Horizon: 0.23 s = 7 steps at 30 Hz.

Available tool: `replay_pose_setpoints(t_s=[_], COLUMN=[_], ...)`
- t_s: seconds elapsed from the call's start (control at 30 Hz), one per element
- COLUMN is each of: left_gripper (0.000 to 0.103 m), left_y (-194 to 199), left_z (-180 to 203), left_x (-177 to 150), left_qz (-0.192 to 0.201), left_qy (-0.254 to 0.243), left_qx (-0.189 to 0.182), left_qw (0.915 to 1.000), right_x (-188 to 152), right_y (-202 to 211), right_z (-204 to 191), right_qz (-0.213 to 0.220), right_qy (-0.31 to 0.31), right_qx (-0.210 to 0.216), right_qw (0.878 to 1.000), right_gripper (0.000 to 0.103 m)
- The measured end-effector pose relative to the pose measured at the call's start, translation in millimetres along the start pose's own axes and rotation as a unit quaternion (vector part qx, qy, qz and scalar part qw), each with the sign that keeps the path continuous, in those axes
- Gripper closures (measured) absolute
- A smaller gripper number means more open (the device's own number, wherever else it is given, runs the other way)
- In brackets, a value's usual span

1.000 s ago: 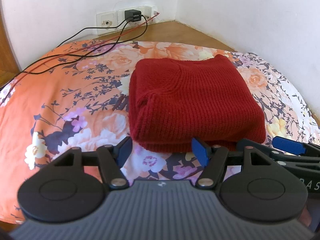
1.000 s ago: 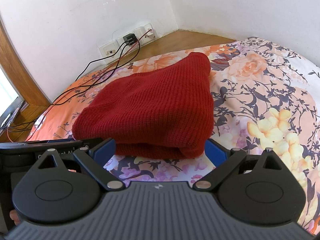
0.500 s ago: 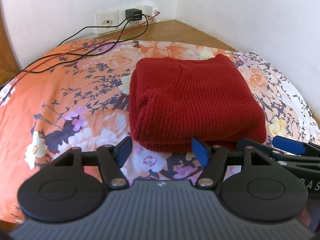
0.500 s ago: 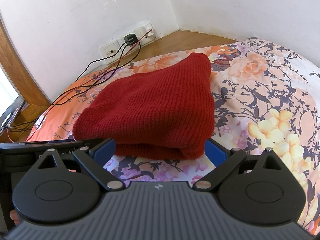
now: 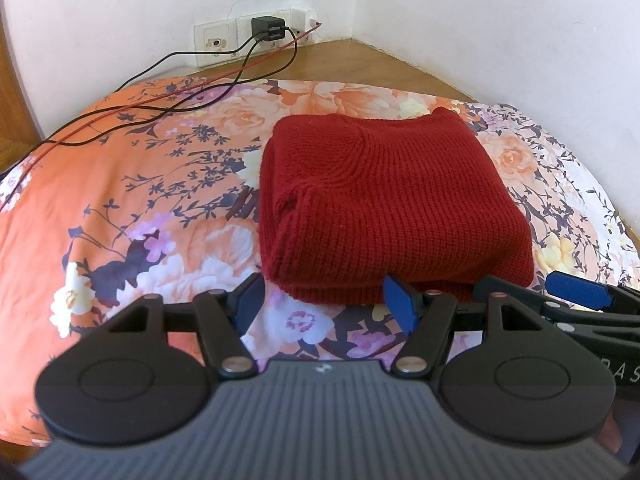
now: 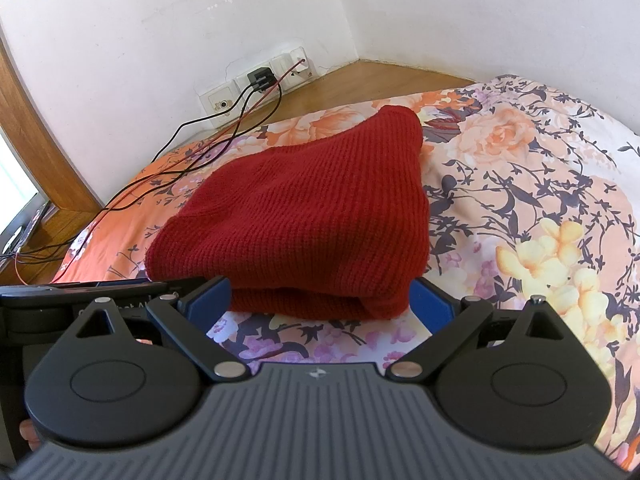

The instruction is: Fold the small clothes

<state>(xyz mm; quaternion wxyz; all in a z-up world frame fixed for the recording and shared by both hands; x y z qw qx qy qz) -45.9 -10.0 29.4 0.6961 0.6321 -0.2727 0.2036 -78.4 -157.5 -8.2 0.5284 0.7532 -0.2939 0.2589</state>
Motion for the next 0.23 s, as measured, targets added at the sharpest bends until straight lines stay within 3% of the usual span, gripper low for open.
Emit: replay_pose_setpoints(t_s=[0.23], left_gripper=[0.036], left_y=[-1.3], left_z=[-0.2], left_x=[-0.8], left_qz=[-0.003], left_qy=[0.001], left_qx=[-0.005], left_qw=[1.0000], right_x=[0.5], right_y=[-0.5], right_z=[0.0], right_qz=[-0.001], right_qy=[0.001], right_qx=[0.000], right_qw=[1.000], right_gripper=[0.004])
Point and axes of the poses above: each gripper's, at about its wrist camera, not at the fingertips, and y roughly against the way its jaws point, z to its right, x to its top, the point moved 7 cm from there along -y, roughly the way its jaws point, and after that the axes turned 2 degrees about -y, right-handed, at the moved point
